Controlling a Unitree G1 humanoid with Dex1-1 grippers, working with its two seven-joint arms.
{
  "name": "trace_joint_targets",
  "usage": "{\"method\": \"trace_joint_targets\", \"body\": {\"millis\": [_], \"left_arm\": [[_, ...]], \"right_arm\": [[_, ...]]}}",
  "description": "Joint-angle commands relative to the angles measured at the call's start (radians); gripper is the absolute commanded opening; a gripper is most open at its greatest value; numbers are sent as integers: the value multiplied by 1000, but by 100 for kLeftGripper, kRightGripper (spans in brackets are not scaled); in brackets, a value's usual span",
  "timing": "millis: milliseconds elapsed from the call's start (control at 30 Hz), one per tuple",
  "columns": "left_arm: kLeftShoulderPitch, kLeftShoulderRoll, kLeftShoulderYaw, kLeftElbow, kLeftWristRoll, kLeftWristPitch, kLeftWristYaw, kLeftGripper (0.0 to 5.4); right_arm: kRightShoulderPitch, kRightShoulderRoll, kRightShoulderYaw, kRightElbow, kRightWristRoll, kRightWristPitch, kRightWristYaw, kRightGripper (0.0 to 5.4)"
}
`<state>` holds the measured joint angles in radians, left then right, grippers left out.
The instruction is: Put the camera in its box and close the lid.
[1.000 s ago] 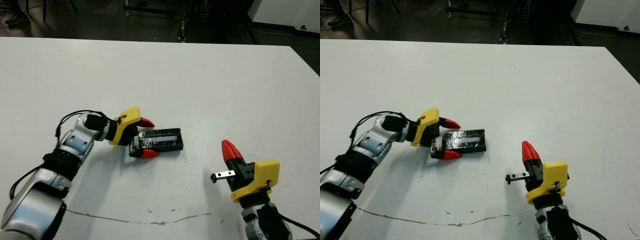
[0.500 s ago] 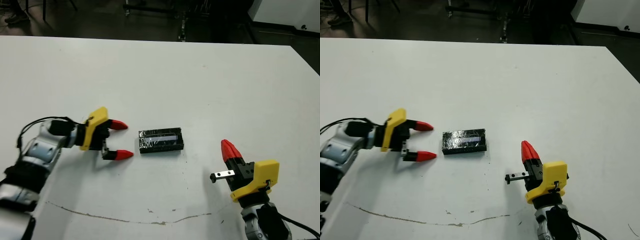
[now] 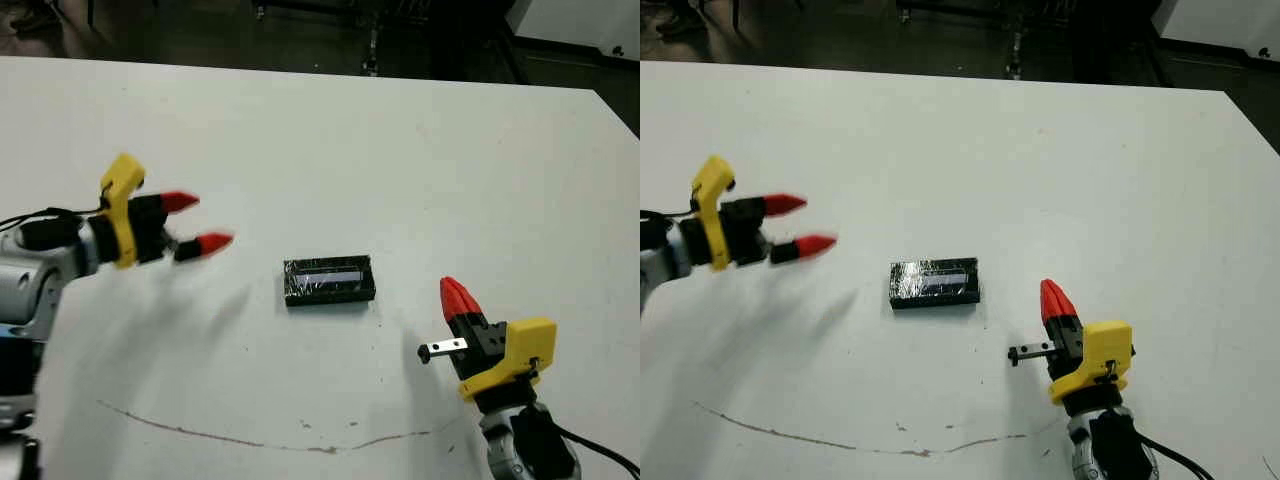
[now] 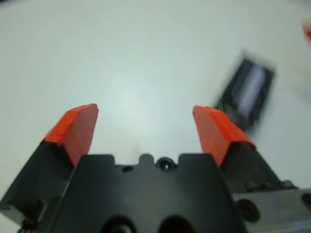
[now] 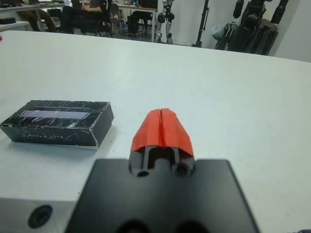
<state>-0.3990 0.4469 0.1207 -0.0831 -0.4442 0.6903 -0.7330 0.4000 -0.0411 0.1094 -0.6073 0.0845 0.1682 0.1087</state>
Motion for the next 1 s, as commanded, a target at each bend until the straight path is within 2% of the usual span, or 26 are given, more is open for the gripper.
{"method": "trace_joint_targets", "body": {"millis": [33, 267, 300, 467, 700, 1000], "left_arm": [[33, -72, 13, -78, -60, 27, 67, 408], [64, -210, -41, -217, -117, 15, 188, 316], [70, -230, -49, -236, -122, 23, 216, 290], [105, -325, -106, -308, -154, 103, 353, 236], [160, -403, -170, -350, -150, 154, 483, 134], [238, -424, -238, -334, -135, 141, 527, 19]], "right_arm": [[0, -8, -7, 6, -3, 4, -5, 0], [-2, -4, -9, 16, 6, -2, -4, 0], [-2, -3, -8, 18, 7, -4, -3, 0], [-1, -4, -3, 23, -6, -17, -5, 0], [9, 1, 7, 26, -20, -30, -13, 0], [24, 9, 18, 30, -36, -44, -26, 0]]}}
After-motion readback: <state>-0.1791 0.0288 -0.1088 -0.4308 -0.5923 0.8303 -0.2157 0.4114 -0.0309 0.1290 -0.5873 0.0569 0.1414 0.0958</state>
